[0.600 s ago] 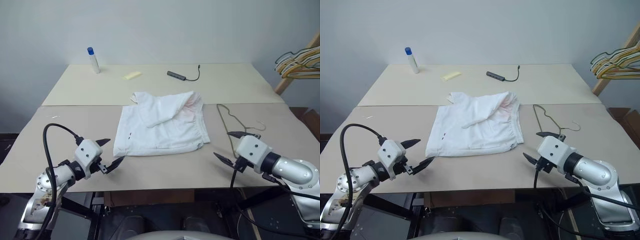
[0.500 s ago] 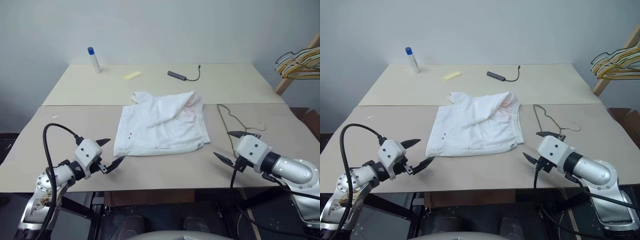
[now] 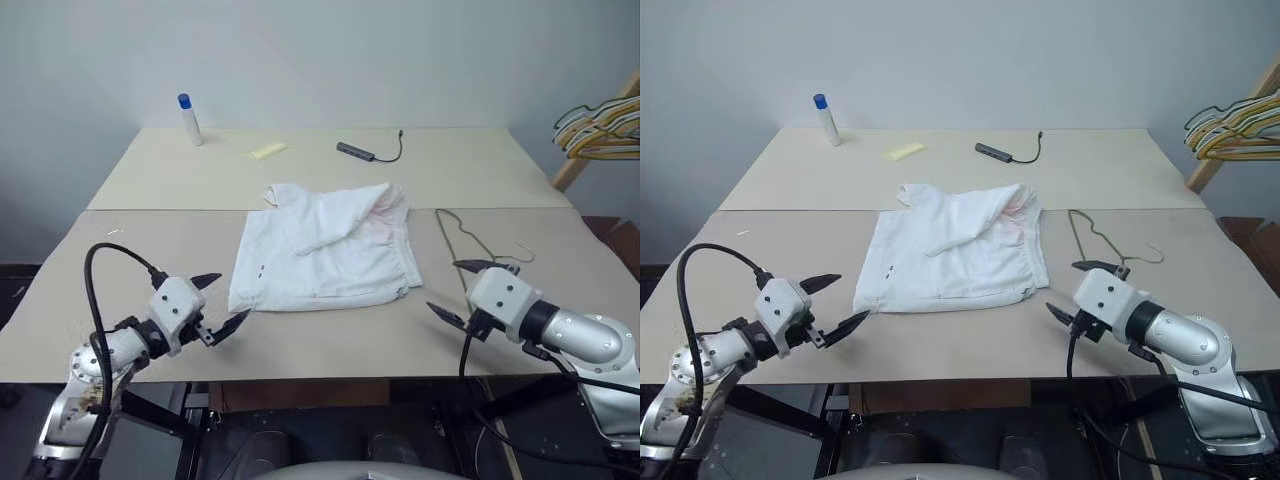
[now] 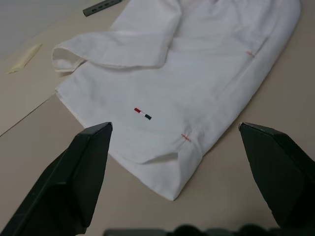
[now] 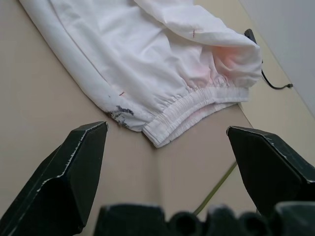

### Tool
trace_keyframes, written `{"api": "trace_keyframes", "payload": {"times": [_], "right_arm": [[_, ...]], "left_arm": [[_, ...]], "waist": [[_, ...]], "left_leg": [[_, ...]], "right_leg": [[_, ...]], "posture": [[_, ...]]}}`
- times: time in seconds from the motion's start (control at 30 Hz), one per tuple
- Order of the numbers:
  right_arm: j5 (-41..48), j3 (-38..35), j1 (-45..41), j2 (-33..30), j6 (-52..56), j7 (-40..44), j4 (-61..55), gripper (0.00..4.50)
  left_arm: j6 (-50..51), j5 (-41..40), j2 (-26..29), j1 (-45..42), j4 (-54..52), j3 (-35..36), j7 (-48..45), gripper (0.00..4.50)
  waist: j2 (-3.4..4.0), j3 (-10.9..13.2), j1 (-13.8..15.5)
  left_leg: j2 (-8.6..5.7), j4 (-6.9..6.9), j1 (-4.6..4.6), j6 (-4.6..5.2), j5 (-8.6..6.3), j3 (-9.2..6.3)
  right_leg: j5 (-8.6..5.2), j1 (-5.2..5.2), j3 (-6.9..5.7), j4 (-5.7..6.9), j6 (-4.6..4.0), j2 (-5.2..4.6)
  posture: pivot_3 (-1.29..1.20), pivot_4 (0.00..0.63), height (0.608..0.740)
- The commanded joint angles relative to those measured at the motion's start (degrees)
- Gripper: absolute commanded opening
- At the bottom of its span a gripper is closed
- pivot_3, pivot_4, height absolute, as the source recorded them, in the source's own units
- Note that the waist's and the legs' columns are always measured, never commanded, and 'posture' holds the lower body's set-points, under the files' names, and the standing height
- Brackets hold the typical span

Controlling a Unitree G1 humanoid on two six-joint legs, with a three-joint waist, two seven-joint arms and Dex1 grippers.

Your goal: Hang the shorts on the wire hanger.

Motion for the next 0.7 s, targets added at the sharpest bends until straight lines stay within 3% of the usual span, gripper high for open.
{"api": "trace_keyframes", "payload": {"times": [0.03,0.23,0.47,0.57,0.7], "right_arm": [[-0.2,-0.2,-1.6,-0.8,-1.0,-0.2,-0.7,4.5],[-1.3,0.5,-1.4,-0.5,-1.0,-1.0,-0.6,4.5],[-1.8,1.1,-0.5,-0.3,-0.2,-1.7,-2.1,4.5],[-1.7,-0.1,0.9,-0.5,0.5,-2.0,-3.1,4.5],[-2.2,-0.1,2.0,-0.2,1.1,-2.6,-4.1,4.5]], "left_arm": [[-1.7,1.4,2.2,-2.5,2.5,-0.9,-2.4,4.49],[-6.3,6.8,4.5,-10.8,11.3,-9.6,-9.0,4.49],[-13.6,16.2,-1.3,-26.4,30.4,-21.1,-10.5,4.49],[-12.4,17.4,-1.1,-29.0,34.3,-23.0,-12.8,3.92],[-10.5,17.9,-1.4,-30.6,35.9,-23.6,-13.9,2.66]], "waist": [[0.0,0.0,0.0],[0.01,0.0,0.2],[-0.06,-0.1,-0.1],[0.06,-0.2,-0.9],[0.09,-0.2,-1.8]], "left_leg": [[0.01,0.0,0.0,0.0,0.0,0.0],[-0.01,0.02,-0.04,0.0,0.0,0.06],[-0.03,0.06,-0.13,0.0,0.01,0.45],[-0.02,0.06,-0.12,0.0,0.01,0.5],[0.01,0.06,-0.01,0.0,0.01,0.52]], "right_leg": [[0.0,0.0,-0.01,0.0,0.0,0.0],[0.01,0.0,-0.04,-0.02,0.0,0.0],[0.09,-0.02,-0.05,-0.05,0.05,0.03],[0.09,-0.01,-0.03,-0.07,0.05,0.05],[0.08,0.03,0.0,0.02,0.05,0.05]], "posture": [[0.04,0.0,0.74],[0.03,0.0,0.74],[-0.02,0.0,0.74],[-0.04,0.0,0.74],[-0.05,0.0,0.74]]}}
